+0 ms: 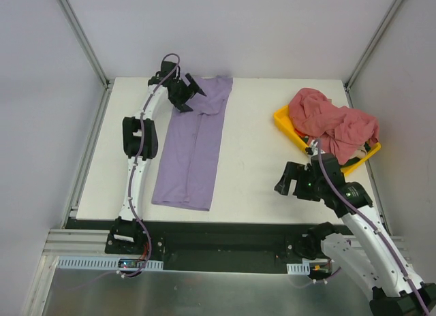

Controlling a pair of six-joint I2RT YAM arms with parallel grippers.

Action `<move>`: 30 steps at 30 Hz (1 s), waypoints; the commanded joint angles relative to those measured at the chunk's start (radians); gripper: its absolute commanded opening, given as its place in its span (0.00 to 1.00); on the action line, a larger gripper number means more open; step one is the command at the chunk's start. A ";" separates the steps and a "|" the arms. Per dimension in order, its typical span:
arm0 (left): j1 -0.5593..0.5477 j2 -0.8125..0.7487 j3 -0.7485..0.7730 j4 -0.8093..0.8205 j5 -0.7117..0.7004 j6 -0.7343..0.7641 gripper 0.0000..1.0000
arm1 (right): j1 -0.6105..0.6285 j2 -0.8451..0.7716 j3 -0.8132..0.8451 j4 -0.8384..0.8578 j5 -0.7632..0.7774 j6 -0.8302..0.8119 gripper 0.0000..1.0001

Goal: Fold and stack the t-shirts
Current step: Rotate the tshirt 90 degrees

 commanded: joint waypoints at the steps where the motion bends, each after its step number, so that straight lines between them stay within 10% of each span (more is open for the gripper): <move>1: 0.004 0.085 0.001 0.103 -0.140 -0.137 0.96 | 0.004 0.037 0.053 0.040 0.018 -0.023 0.96; 16: 0.016 -0.249 -0.144 0.106 0.027 0.005 0.99 | 0.141 0.062 0.087 0.147 -0.046 -0.138 0.96; 30: 0.024 -1.431 -1.685 0.108 -0.508 0.058 0.99 | 0.764 0.695 0.337 0.436 0.164 -0.440 0.96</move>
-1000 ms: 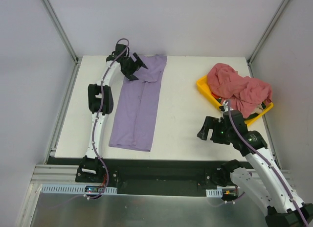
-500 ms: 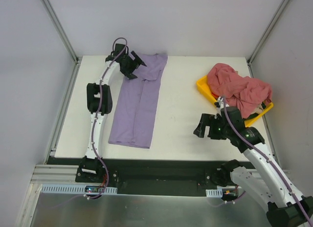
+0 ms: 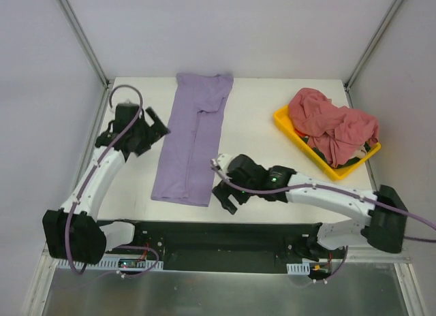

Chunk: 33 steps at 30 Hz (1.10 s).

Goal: Fold and stack the t-shirts
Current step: Rotate the tshirt 90 degrees, then grab the bottom of the folded rectangular tshirt with both arms

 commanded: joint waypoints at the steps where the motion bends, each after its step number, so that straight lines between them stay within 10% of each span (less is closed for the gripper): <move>1: 0.013 -0.103 -0.381 -0.061 -0.154 -0.024 0.99 | 0.094 0.199 0.159 0.119 0.041 -0.104 0.96; 13: 0.022 -0.322 -0.679 -0.059 -0.235 -0.096 0.91 | 0.124 0.562 0.313 0.178 -0.092 -0.271 0.85; 25: 0.025 -0.243 -0.733 0.008 -0.169 -0.100 0.62 | 0.127 0.669 0.302 0.190 -0.035 -0.245 0.52; 33: 0.025 -0.215 -0.733 0.011 -0.132 -0.099 0.08 | 0.181 0.604 0.213 0.204 0.064 -0.193 0.16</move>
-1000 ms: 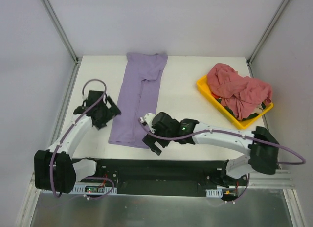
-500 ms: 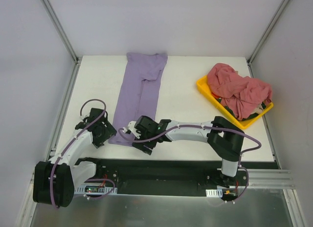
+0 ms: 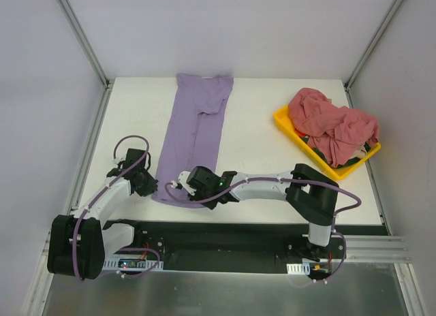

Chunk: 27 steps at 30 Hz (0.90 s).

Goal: Fold and stack the t-shirts
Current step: Grab the bottom of the folded rectangular tshirt with both arms

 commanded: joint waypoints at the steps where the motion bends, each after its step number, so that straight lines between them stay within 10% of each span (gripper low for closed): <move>1: 0.007 0.005 -0.058 -0.037 0.033 -0.008 0.00 | 0.052 -0.076 -0.083 -0.001 0.061 0.053 0.11; 17: -0.042 -0.765 -0.158 -0.335 0.296 -0.212 0.00 | 0.163 -0.564 -0.422 0.090 -0.157 0.295 0.00; 27: -0.045 -0.626 -0.001 -0.219 0.346 -0.168 0.00 | 0.098 -0.613 -0.362 0.022 -0.028 0.324 0.01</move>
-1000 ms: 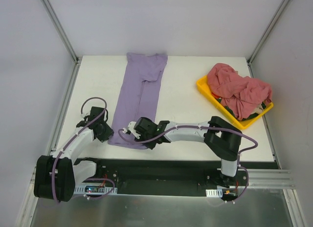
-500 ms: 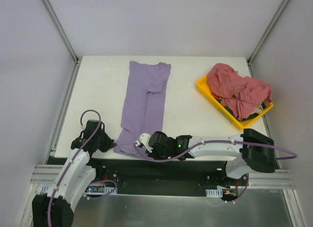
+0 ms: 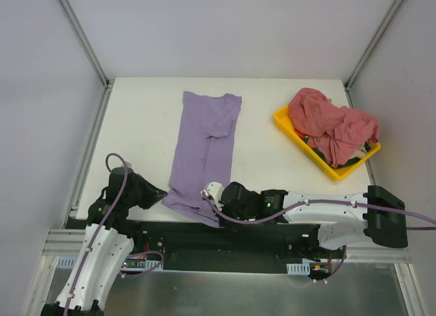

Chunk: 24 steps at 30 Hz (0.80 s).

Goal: Fold and stack the t-shirts
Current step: Grab the bottom of the folded rectangular tshirt with both arms, then fold the folded rectangular tshirt in 1/3 of the way

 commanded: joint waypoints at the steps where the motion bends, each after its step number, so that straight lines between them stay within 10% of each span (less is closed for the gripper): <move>1: -0.003 0.108 0.057 0.112 0.038 0.010 0.00 | -0.066 -0.050 0.047 -0.034 0.043 0.033 0.01; 24: -0.011 0.813 0.439 0.459 -0.121 0.109 0.00 | -0.524 0.214 0.339 -0.031 0.005 -0.151 0.00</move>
